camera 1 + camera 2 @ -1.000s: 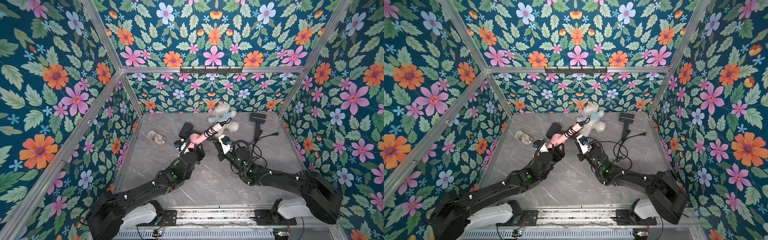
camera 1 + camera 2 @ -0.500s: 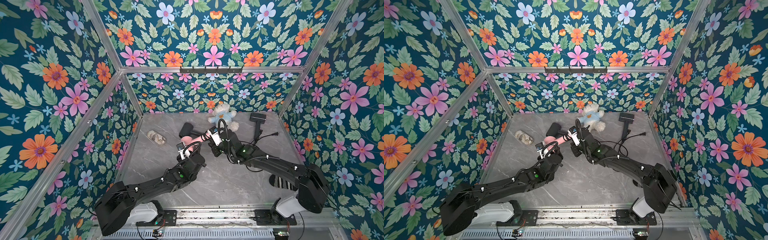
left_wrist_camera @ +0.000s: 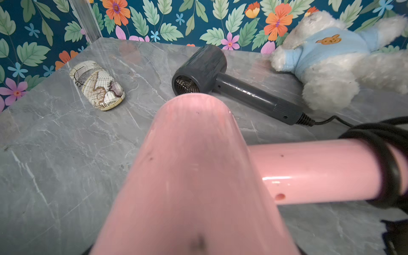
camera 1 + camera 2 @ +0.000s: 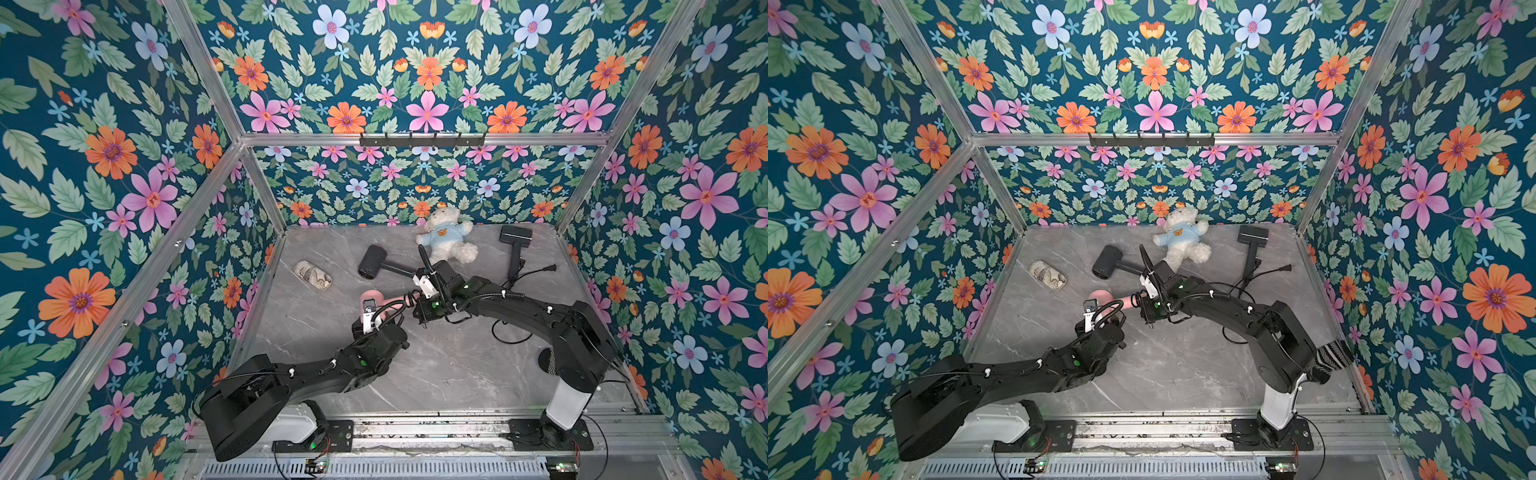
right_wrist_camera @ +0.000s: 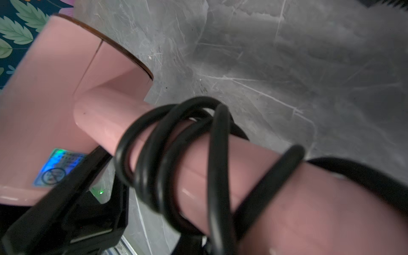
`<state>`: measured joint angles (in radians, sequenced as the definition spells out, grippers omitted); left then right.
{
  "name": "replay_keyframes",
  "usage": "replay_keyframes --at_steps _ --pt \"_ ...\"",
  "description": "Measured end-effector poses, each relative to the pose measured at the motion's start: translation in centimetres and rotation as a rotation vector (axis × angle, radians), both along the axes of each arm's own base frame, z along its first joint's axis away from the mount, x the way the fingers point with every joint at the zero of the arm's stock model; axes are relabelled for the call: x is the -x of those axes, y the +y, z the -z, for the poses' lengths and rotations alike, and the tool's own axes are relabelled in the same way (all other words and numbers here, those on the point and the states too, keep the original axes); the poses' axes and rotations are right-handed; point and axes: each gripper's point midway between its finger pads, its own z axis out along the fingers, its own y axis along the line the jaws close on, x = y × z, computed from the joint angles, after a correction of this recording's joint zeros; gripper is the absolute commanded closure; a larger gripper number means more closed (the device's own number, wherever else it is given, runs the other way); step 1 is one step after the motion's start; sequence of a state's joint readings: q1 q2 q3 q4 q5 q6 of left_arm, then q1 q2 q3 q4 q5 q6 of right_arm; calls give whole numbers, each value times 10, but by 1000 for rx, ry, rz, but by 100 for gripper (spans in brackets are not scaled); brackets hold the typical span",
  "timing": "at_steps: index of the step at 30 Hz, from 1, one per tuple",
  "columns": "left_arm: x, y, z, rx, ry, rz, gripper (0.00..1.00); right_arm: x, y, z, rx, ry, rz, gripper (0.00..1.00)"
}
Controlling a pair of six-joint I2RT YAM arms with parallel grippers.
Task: Wrap the cord around the hair dryer
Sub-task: Place the hair dryer at the center of the board.
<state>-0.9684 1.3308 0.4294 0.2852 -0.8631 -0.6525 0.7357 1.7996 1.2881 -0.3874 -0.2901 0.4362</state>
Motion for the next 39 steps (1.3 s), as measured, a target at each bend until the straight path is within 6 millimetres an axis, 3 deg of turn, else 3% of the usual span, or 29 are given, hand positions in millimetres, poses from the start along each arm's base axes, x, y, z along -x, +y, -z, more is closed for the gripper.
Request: replay_keyframes --at_steps 12,19,20,25,29,35,39 --pt "8 3 50 -77 101 25 100 5 3 54 29 135 56 100" --pt "10 3 62 -128 142 41 100 4 4 69 40 160 73 100" --pt "9 2 63 -139 151 44 94 4 4 70 46 162 77 100" --pt "6 -6 68 -165 196 60 31 1 -3 75 95 162 98 100" --pt "11 -10 70 -184 241 107 1 0 -3 77 115 160 100 100" --pt "14 -27 49 -123 247 204 1 -8 1 77 108 141 108 100" --pt "16 -36 29 -94 238 259 1 -10 3 77 121 130 114 84"
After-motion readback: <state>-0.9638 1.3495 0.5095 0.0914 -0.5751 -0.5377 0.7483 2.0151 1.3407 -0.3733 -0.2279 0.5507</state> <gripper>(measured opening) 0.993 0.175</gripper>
